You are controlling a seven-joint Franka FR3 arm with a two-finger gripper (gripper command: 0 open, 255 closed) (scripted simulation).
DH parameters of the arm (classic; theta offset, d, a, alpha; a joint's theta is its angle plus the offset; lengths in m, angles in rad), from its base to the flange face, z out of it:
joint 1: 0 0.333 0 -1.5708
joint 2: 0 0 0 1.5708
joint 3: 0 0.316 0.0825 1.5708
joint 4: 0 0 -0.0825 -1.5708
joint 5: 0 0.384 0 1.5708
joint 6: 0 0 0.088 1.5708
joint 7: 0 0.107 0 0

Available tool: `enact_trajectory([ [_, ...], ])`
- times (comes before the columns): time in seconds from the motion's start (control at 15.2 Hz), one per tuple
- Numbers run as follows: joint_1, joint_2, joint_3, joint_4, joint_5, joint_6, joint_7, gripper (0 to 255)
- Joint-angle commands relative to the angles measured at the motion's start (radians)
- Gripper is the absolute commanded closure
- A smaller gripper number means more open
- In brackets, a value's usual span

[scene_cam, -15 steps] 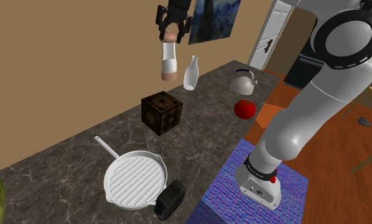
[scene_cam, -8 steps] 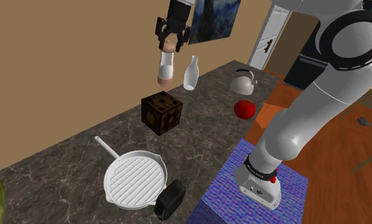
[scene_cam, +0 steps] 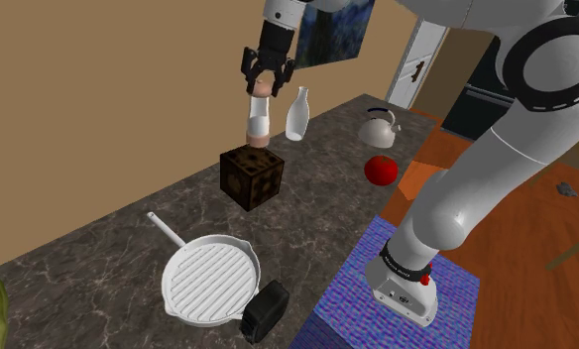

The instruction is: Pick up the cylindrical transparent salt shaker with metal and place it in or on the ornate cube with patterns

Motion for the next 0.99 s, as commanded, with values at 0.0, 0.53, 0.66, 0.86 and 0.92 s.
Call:
enact_trajectory([
  [0.0, 0.001, -0.002, 0.001, -0.03, 0.001, 0.028, -0.002, 255],
  [0.53, 0.002, -0.005, 0.004, -0.14, 0.006, 0.135, -0.016, 255],
  [0.66, 0.002, -0.005, 0.004, -0.149, 0.007, 0.144, -0.017, 255],
  [0.86, 0.002, -0.005, 0.004, -0.149, 0.007, 0.144, -0.017, 255],
  [0.92, 0.002, -0.005, 0.004, -0.149, 0.007, 0.144, -0.017, 255],
])
